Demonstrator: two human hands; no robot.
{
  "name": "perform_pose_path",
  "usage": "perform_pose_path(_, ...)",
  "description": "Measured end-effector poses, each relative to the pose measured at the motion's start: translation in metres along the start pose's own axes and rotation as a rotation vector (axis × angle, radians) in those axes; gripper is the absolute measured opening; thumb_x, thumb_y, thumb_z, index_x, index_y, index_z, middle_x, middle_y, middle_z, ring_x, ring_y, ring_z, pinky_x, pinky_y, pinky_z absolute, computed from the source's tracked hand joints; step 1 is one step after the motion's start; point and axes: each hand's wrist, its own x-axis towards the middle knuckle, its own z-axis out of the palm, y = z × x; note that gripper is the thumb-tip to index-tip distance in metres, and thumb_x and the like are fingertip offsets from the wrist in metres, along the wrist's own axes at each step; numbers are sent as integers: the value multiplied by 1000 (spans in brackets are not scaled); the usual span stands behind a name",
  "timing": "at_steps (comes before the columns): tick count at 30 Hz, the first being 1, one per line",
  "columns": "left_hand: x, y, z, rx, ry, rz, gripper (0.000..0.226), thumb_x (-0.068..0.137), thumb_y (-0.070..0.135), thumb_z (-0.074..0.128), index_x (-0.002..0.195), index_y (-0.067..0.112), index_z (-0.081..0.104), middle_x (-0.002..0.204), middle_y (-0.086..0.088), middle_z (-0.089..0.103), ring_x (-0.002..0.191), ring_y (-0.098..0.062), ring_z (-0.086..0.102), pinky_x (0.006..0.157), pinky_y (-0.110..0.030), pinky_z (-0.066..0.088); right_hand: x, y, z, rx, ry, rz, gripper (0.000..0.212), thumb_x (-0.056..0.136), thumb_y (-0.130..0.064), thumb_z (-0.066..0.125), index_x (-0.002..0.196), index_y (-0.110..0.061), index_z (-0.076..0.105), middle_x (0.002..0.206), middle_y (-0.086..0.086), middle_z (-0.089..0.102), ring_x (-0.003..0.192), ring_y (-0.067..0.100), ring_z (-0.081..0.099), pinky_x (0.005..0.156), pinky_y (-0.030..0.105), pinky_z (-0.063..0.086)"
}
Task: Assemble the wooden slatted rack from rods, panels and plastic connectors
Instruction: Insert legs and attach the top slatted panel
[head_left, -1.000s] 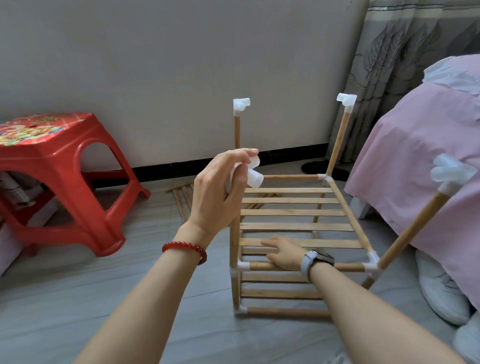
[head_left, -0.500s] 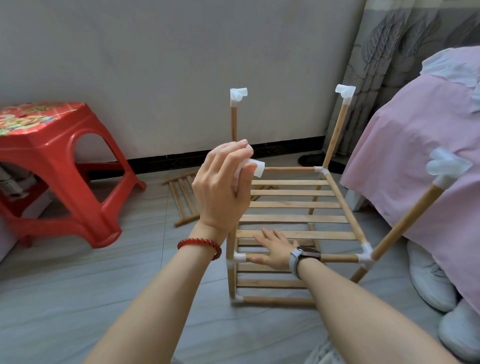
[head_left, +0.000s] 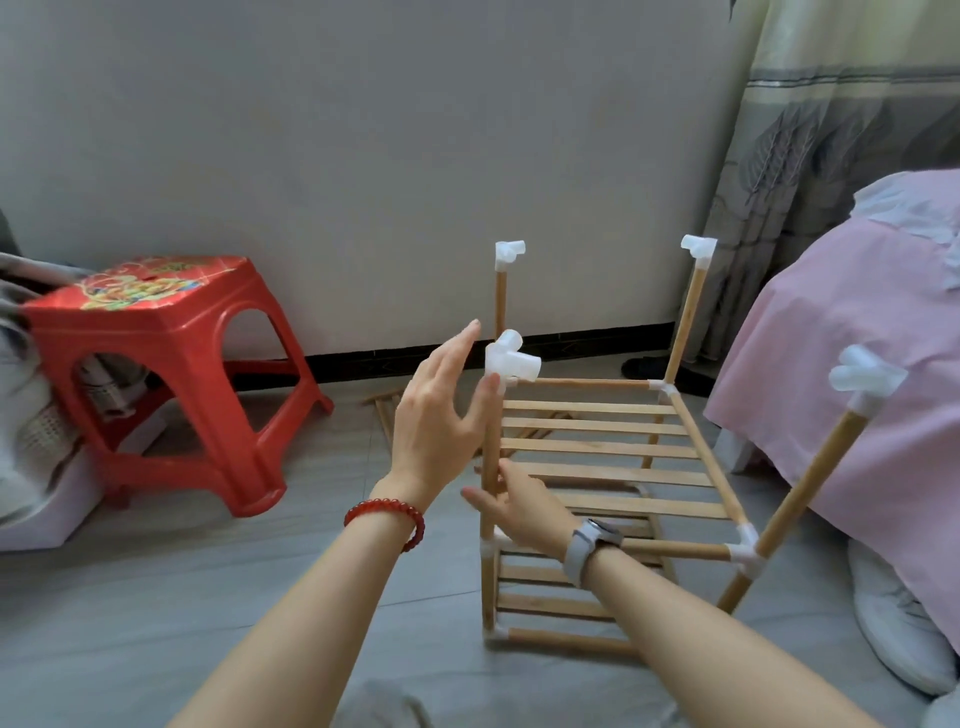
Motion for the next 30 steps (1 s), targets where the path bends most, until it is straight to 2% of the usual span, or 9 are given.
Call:
perform_pose_path(2, -11, -7, -11, 11, 22, -107, 49, 89, 29, 53, 135, 11, 45, 131, -5, 51, 113, -14, 52, 89, -29, 44, 0, -13, 12, -52, 197, 74, 28, 92, -51, 45, 103, -25, 47, 97, -2, 61, 93, 20, 61, 78, 35, 50)
perform_pose_path(6, -33, -26, -29, 102, -33, -241, 36, 90, 16, 58, 125, 9, 51, 123, -3, 51, 108, -16, 53, 87, -31, 45, 8, -24, 23, -262, 299, 90, 29, 97, -41, 39, 111, -16, 43, 100, 7, 62, 94, 29, 61, 68, 33, 44)
perform_pose_path(11, -55, -49, -40, 235, -222, -320, 33, 91, 20, 55, 123, 12, 51, 122, -1, 50, 101, -15, 54, 79, -26, 42, 6, -12, 9, -329, 200, -2, 29, 97, -42, 39, 113, -19, 44, 86, 0, 60, 75, 19, 58, 66, 34, 49)
perform_pose_path(14, -56, -51, -28, 281, -340, -338, 34, 93, 22, 52, 125, 13, 50, 124, -1, 48, 99, -16, 54, 77, -29, 45, -5, 1, -14, -317, 82, -14, 25, 97, -41, 41, 110, -21, 47, 88, -1, 61, 78, 16, 62, 73, 35, 54)
perform_pose_path(19, -48, -37, 25, 281, -546, -219, 32, 95, 23, 48, 125, 14, 49, 124, -2, 49, 108, -18, 50, 83, -28, 44, -48, 44, -80, -133, -89, 70, 11, 96, -33, 47, 93, -23, 51, 89, -6, 61, 86, 9, 61, 75, 24, 49)
perform_pose_path(21, -45, -27, 59, 263, -644, -156, 34, 95, 23, 47, 128, 16, 48, 124, -3, 49, 109, -16, 49, 83, -24, 41, -71, 67, -109, -46, -48, 127, 9, 96, -29, 48, 93, -22, 53, 92, -5, 62, 89, 6, 60, 79, 25, 48)
perform_pose_path(23, -44, -21, 88, 250, -725, -122, 37, 95, 23, 47, 132, 18, 46, 127, -3, 48, 110, -15, 48, 84, -22, 41, -88, 87, -125, 44, 102, 187, 7, 96, -24, 48, 96, -19, 54, 95, -1, 63, 93, 10, 61, 85, 30, 48)
perform_pose_path(27, -46, -17, 148, 242, -894, -64, 42, 95, 21, 46, 137, 21, 41, 142, -3, 40, 124, -19, 42, 96, -30, 42, -97, 123, -126, 267, 718, 409, 8, 97, -17, 43, 94, -25, 43, 99, 5, 57, 99, 30, 57, 89, 43, 46)
perform_pose_path(30, -43, -25, 194, 314, -1009, -9, 54, 96, 25, 43, 147, 26, 23, 155, -1, 18, 141, -24, 19, 110, -43, 30, -89, 139, -128, 374, 989, 504, 22, 96, -11, 42, 118, -8, 40, 113, 13, 53, 108, 33, 53, 89, 37, 43)
